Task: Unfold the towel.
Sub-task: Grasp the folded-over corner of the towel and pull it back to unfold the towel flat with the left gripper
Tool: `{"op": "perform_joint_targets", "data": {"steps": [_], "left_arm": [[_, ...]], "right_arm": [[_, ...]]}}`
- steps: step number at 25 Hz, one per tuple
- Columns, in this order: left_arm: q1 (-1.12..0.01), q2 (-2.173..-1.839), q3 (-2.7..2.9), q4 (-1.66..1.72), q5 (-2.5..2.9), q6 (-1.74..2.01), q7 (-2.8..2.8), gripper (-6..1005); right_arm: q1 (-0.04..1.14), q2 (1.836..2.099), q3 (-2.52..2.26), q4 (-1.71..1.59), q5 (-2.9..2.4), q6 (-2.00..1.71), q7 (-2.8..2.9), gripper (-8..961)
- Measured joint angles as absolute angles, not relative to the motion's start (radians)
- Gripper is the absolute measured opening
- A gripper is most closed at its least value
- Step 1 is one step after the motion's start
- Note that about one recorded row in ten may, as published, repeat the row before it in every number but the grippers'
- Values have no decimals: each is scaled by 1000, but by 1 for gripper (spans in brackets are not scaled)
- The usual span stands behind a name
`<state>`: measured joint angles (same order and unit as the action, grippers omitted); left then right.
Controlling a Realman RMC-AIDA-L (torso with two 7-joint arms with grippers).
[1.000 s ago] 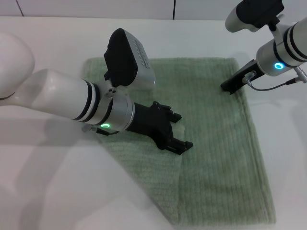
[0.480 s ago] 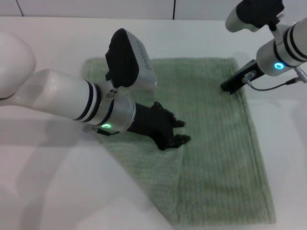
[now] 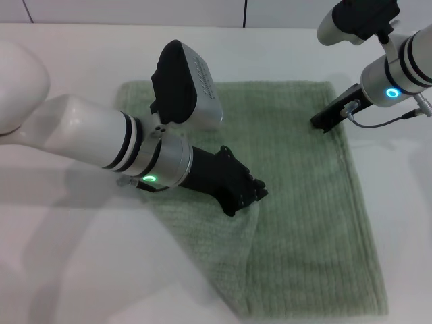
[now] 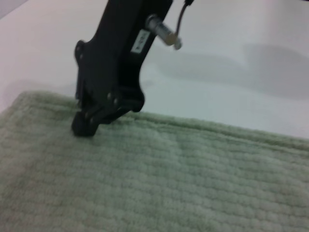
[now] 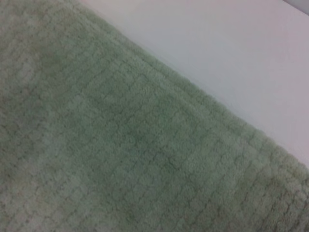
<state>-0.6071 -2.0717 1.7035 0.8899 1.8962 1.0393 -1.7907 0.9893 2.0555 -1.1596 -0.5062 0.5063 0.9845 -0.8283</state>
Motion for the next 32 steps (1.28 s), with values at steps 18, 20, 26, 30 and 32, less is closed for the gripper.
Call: {"op": "perform_joint_targets", "data": {"steps": [18,20,26,30,32], "left_arm": [[-595,-2061,1538,1039,2022,1311,-1872,47],[-592,-2061,1524,1063,2032,1345,-1879,46],[-590,-2062,1507,1127,2096,1416,-1934,46],[-590,-2062,1507,1151,2119,1439,-1958,46],[-590,-2062,1491,1181,2154,1482,-1983,46]], "right_arm": [[989,2056,-1164,-506,504,981,-828,2],[989,2057,-1164,-506,503,981,-828,2],[992,2057,-1164,-506,503,981,-828,3],[993,2057,-1164,-506,502,981,-828,3],[994,2057,-1165,-506,501,981,-829,4]]}}
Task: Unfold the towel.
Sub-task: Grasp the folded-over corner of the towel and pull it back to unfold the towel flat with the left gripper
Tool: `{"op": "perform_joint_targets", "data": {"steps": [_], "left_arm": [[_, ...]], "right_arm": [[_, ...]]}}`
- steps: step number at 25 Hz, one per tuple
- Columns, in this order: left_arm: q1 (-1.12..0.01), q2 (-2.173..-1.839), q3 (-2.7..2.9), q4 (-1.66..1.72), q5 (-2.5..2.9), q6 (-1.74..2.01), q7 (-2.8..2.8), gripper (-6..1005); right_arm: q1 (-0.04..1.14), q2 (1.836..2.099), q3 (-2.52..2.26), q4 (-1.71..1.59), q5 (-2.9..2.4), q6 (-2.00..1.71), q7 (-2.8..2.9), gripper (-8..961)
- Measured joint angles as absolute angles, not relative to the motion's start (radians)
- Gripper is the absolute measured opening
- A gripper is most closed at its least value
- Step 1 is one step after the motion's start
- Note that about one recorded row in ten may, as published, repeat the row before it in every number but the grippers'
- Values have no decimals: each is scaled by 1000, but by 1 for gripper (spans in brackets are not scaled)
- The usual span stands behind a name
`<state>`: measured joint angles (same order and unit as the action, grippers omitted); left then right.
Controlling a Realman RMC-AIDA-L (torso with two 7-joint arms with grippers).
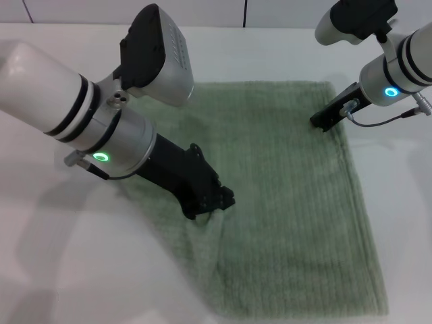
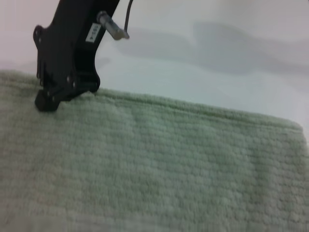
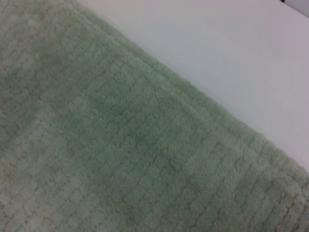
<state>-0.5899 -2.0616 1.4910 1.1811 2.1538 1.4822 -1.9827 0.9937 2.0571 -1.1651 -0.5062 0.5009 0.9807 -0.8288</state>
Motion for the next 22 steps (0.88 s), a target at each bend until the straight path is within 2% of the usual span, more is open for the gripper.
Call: {"op": "perform_joint_targets", "data": {"steps": [22], "left_arm": [[-589,-2060,1379,1268,2255,1722,-2082,46]], "right_arm": [[996,2057,-1167,-505,498,980,-833,6]]}}
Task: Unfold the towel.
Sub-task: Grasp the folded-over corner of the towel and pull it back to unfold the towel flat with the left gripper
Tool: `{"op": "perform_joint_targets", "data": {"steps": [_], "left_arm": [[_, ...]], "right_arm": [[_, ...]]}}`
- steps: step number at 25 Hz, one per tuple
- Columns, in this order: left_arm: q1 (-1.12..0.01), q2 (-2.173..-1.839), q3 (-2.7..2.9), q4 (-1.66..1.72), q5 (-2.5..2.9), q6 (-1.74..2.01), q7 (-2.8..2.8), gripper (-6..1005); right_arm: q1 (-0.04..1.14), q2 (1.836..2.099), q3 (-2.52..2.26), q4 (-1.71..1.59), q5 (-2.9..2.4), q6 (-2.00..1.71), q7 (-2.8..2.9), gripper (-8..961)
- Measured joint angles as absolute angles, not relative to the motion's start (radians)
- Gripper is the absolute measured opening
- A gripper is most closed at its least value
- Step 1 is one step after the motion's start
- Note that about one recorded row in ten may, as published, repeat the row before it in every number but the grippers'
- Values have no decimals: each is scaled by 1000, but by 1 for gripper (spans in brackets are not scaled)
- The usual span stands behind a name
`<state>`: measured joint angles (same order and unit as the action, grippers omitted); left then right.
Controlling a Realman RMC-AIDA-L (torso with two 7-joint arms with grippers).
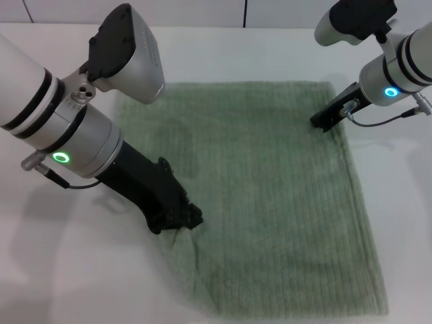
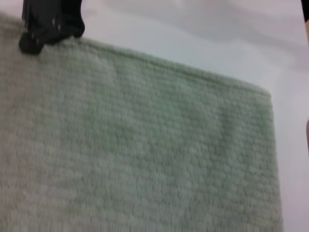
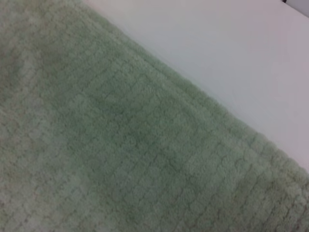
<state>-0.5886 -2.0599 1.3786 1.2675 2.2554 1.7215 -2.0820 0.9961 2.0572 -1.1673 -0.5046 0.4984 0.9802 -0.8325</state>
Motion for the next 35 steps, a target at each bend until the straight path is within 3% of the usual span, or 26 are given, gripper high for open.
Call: {"op": "perform_joint_targets", "data": {"steps": [35], "left_arm": [[-603,-2063,1308,1308,2388,1934,-2123,47]], "right_arm": [[1005,2060,-1167,-505,502,974,-833,10]]}}
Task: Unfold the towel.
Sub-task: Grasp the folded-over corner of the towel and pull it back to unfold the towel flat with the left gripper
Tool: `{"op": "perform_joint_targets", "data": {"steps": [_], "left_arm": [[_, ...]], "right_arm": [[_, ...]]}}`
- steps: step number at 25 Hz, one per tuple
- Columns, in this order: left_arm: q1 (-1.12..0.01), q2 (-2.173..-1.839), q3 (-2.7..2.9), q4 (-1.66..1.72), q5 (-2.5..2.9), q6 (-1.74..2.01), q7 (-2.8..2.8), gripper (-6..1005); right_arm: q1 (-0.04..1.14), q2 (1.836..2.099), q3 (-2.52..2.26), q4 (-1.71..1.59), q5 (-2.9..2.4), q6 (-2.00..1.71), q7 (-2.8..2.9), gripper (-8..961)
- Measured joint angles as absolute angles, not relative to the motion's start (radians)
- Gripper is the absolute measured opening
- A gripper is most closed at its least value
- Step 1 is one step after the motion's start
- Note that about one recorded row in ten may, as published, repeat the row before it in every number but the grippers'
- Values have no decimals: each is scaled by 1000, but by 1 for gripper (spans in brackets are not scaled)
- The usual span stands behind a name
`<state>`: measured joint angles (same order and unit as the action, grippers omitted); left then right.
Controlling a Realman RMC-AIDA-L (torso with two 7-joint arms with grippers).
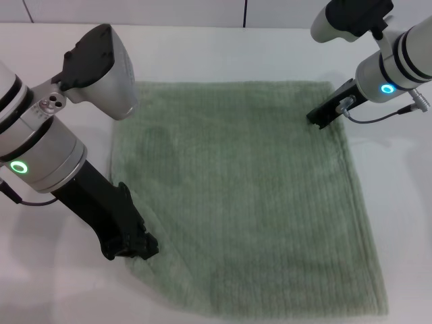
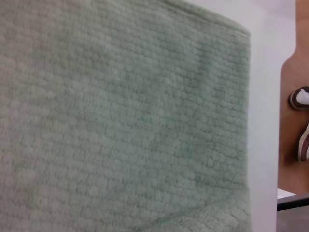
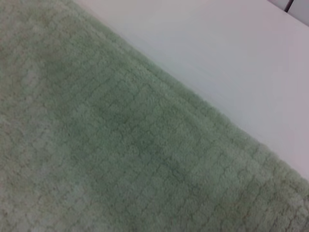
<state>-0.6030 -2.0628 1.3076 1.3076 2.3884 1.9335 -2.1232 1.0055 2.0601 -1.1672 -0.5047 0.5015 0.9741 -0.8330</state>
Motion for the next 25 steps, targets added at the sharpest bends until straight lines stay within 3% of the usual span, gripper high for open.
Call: {"op": "perform_joint_targets", "data": {"steps": [5,21,23,25], "left_arm": [[-611,-2060,1284,1280,2390,1936,-2148,47],[-615,-2061,1249,1275,2411,1905,-2136,340],[-616,-2063,1214,1275,2401,1879,-2099,441],[-616,-2064,1187,1271,2385,1855,-2071,442]], "right_arm": [[1008,2060,-1167,-505,500,974,-833,10],[1011,2060,-1166,-503,504,974,-846,12],[1011,2060,-1163,-503,504,974,-847,12],[1011,2060,-1162,-503,504,974,-848,12]]}}
